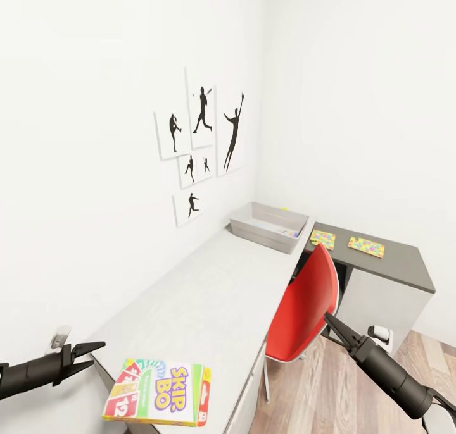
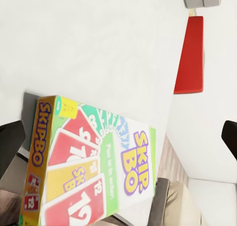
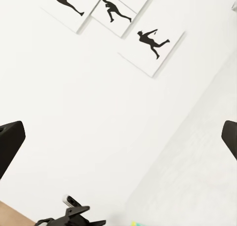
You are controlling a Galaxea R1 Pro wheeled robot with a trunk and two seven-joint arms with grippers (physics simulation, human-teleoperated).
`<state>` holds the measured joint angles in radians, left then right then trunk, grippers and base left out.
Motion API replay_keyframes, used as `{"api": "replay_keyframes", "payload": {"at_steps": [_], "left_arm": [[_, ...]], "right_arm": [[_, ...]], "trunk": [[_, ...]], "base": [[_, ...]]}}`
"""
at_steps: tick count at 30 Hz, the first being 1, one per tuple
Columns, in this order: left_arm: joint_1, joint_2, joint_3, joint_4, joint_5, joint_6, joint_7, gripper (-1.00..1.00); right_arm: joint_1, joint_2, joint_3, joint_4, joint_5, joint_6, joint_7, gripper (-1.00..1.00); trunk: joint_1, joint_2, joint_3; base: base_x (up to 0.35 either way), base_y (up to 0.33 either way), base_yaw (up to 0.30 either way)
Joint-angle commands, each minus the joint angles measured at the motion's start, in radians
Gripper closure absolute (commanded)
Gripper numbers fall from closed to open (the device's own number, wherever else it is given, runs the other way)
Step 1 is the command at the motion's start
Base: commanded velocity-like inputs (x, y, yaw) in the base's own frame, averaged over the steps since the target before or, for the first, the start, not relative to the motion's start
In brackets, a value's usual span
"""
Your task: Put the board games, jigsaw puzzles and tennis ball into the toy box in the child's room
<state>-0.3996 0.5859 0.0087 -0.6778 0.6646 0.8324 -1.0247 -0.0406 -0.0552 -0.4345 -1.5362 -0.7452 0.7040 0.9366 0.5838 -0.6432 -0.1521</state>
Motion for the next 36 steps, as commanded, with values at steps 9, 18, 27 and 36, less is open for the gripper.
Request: {"api": "replay_keyframes", "payload": {"at_steps": [9,18,27,36], "left_arm": [[-0.001,0.005,0.003,0.003,0.004,0.022,0.010,-1.00],[-0.001,0.007,0.005,0.003,0.007,0.028,0.008,-1.00],[-0.003,0.008,0.004,0.003,0.006,0.028,0.004,-1.00],[-0.004,0.008,0.004,0.003,0.003,0.041,0.004,-1.00]], "right_arm": [[-0.001,0.000,-0.001,0.003,-0.004,0.006,0.001,-1.00],[-0.001,0.000,-0.001,0.005,-0.004,0.004,0.001,-1.00],[-0.001,0.000,-0.001,0.005,-0.003,0.003,-0.001,-1.00],[-0.001,0.000,-0.001,0.005,-0.004,0.002,-0.001,-1.00]], "trunk": [[0.035,-0.065,-0.030],[0.035,-0.065,-0.030],[0.035,-0.065,-0.030],[0.035,-0.065,-0.030]], "base": [[0.000,0.000,0.000],[0.000,0.000,0.000],[-0.043,0.001,0.000],[-0.143,0.012,0.000]]}}
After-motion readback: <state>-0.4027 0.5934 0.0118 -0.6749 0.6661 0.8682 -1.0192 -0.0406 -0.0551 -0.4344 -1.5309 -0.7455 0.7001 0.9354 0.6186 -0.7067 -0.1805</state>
